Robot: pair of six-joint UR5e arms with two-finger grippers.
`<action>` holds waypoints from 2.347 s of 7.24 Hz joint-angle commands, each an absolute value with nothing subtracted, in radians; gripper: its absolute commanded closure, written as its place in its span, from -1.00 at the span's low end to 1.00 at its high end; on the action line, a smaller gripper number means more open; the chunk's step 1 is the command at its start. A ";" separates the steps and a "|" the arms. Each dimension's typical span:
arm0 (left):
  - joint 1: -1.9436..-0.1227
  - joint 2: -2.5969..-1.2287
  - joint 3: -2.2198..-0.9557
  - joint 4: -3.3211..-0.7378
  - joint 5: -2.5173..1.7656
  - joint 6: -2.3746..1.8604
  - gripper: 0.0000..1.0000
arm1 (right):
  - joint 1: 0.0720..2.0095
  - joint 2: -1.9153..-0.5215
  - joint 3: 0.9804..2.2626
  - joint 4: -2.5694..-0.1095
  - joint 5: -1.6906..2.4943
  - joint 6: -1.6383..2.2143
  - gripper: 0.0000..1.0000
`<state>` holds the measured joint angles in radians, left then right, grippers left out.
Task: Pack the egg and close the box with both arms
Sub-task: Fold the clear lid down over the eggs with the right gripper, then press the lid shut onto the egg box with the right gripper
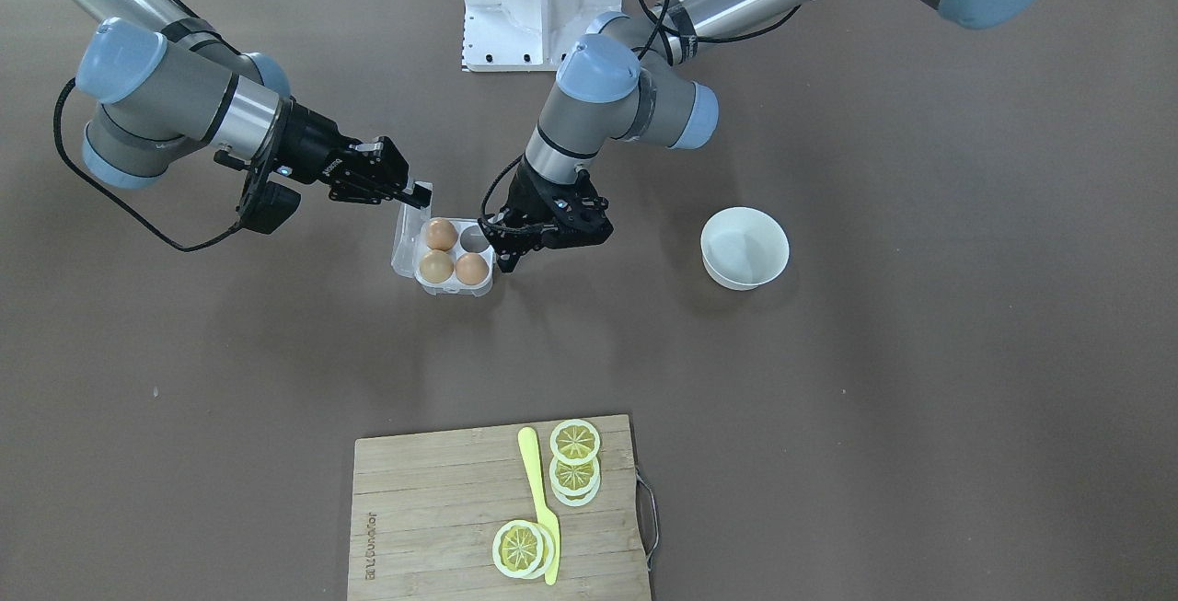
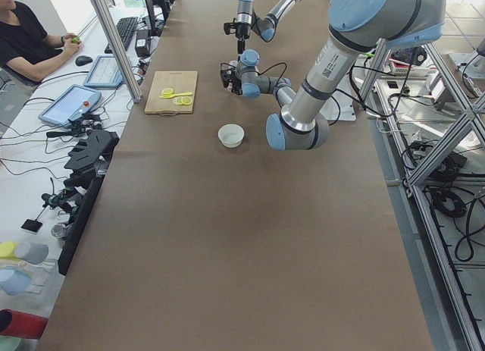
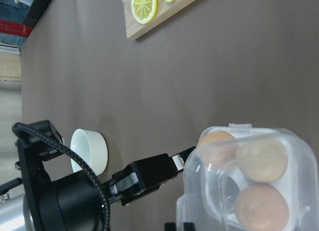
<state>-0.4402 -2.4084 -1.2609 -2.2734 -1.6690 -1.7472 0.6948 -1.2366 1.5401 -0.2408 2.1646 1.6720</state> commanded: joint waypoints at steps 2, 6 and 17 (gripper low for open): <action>-0.440 -2.408 -1.261 -2.273 -1.669 -1.749 1.00 | 0.690 -1.229 1.539 -0.241 2.158 1.672 0.57; -0.442 -2.407 -1.261 -2.273 -1.670 -1.746 1.00 | 0.672 -1.220 1.536 -0.241 2.131 1.672 0.57; -0.474 -2.378 -1.287 -2.273 -1.713 -1.738 1.00 | 0.637 -1.201 1.522 -0.239 2.092 1.669 0.54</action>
<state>-0.4691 -2.3834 -1.2801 -2.2745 -1.7103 -1.7393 0.6395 -1.2094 1.5250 -0.2393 2.0984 1.6690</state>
